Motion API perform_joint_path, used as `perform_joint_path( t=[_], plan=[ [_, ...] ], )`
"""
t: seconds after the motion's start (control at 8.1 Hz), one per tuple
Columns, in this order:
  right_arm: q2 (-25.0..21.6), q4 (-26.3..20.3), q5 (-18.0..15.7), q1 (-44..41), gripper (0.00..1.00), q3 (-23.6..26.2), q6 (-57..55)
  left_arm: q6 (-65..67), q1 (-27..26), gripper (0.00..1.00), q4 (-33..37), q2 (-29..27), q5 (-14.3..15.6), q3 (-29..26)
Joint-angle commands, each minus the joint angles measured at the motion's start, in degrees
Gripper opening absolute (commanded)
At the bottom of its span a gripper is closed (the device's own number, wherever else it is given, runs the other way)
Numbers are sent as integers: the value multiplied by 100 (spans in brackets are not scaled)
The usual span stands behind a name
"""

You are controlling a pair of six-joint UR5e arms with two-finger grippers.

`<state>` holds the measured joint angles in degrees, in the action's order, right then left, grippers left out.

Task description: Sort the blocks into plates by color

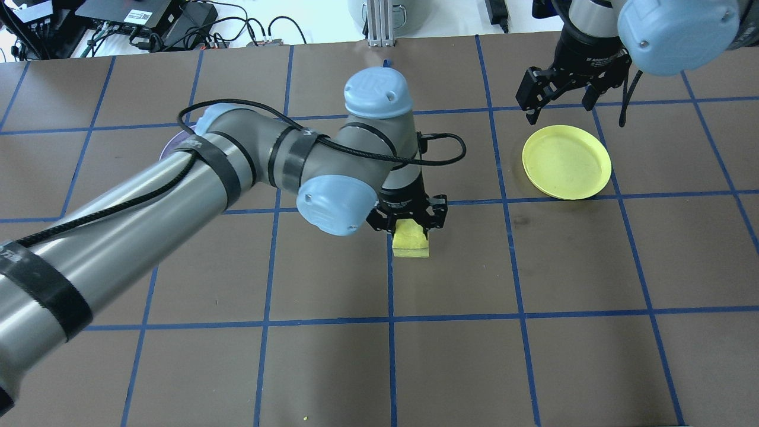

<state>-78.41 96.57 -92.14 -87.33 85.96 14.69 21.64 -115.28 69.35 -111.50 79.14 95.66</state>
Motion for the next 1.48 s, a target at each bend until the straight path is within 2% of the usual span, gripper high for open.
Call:
perform_joint_path(
  t=[0.0,0.12,0.37,0.49,0.62,0.74,1.11,1.24,1.36],
  plan=[
    [1,-76,3,172,100,0,104,366,-530,1,-884,-423,22,5],
    [-16,-42,37,172,100,9,104,506,-540,4,-1036,-626,14,5],
    [1,2,29,172,100,9,95,464,-540,25,-1125,-689,14,40],
    [10,-6,64,172,100,9,86,446,-540,67,-1230,-680,14,49],
    [10,3,38,172,100,9,104,507,-540,91,-1518,-706,14,58],
    [10,11,29,172,100,9,86,499,-540,100,-1651,-628,14,58],
    [10,-6,64,172,100,9,51,455,-435,100,-1662,-374,14,-20],
    [10,-32,90,172,100,35,42,411,-251,100,-1540,-68,5,14],
    [1,-33,99,155,100,113,60,-24,229,100,-1191,274,5,49]
  ],
)
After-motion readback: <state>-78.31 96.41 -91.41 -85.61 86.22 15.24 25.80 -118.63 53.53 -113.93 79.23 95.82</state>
